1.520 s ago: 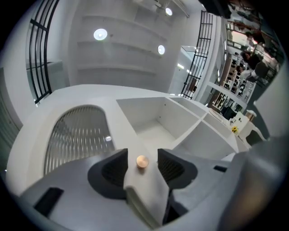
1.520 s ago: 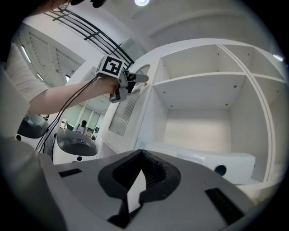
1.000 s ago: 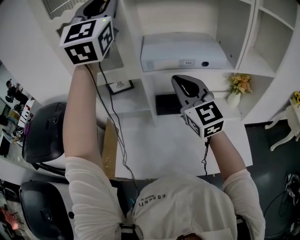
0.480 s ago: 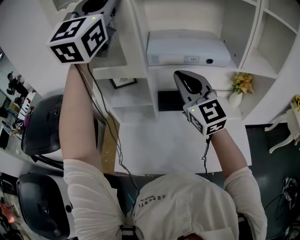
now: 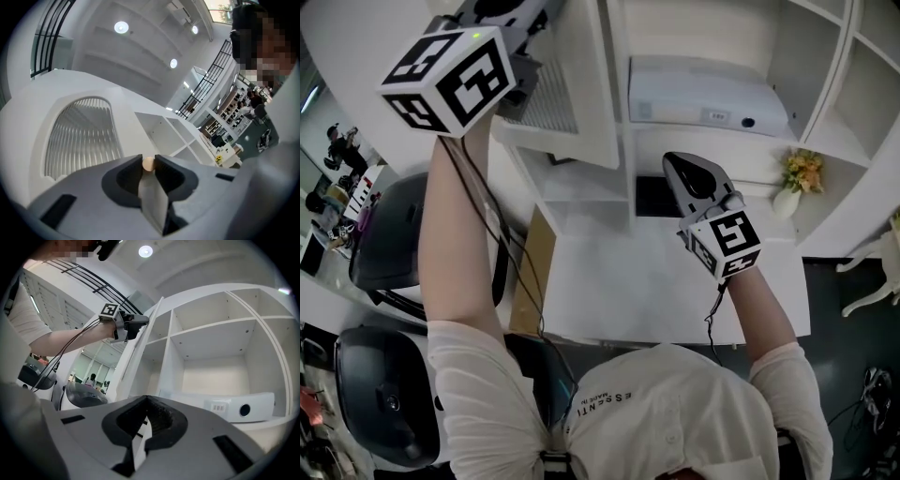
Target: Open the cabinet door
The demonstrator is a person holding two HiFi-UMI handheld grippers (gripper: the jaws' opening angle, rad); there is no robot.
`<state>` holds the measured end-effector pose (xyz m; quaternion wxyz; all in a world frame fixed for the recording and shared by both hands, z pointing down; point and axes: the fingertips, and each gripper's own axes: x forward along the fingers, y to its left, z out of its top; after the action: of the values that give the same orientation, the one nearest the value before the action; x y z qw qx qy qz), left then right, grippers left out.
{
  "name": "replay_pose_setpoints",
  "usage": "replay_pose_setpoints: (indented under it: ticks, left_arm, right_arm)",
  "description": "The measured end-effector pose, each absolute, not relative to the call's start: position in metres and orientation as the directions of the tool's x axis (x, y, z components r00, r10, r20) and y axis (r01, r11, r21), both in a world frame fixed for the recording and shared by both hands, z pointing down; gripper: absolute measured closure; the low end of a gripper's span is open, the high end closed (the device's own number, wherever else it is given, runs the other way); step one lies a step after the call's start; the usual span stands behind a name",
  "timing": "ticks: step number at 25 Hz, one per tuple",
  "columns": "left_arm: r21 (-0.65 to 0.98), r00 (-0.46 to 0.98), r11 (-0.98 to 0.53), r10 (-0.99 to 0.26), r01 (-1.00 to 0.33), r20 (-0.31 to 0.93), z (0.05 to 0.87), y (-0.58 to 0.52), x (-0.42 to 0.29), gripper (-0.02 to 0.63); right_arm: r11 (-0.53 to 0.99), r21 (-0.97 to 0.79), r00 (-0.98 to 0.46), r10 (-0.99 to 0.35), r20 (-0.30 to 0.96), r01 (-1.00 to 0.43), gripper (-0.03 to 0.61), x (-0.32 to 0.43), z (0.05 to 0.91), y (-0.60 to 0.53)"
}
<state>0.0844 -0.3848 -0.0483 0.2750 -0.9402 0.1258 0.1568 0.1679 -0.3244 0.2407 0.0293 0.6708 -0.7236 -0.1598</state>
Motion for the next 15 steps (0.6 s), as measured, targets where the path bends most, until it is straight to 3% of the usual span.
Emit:
replay_pose_setpoints:
  ticks: [8,15]
  left_arm:
    - [-0.435,0.936,-0.872,-0.070,-0.226,-0.345,-0.047,-0.371,0.061,0.528]
    - [-0.420,0.934,-0.889,-0.024,-0.183,-0.357,-0.046,-0.356,-0.005,0.529]
  right_arm:
    - [0.053,0.259,-0.103,-0.977,-0.184,-0.964,0.565,0.145,0.240,-0.330]
    - [0.084,0.278,-0.143,-0.969,-0.200,-0.957,0.565,0.090,0.234,-0.334]
